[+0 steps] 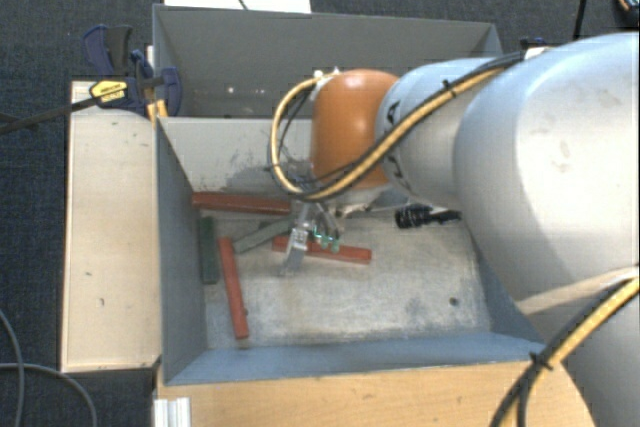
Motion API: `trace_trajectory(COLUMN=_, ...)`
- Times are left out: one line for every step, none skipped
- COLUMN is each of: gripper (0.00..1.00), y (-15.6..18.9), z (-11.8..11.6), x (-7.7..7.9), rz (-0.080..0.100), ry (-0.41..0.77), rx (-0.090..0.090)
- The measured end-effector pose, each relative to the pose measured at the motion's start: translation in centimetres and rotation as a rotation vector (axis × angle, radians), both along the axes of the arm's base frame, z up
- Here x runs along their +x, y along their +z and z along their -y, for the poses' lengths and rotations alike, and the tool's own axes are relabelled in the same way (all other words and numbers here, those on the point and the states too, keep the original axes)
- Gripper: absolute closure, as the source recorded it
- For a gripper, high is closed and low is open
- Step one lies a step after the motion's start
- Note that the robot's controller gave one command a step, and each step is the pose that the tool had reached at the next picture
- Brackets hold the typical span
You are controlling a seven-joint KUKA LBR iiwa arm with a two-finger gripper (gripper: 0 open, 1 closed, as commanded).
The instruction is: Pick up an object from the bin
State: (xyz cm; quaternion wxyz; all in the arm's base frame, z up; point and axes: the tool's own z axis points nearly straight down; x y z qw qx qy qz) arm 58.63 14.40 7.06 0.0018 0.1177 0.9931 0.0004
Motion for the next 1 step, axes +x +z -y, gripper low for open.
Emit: trace_trajectory(gripper=1.00, y=0.05, z=0.03, x=0.02, rz=0.001, ry=0.001, rx=-0.001)
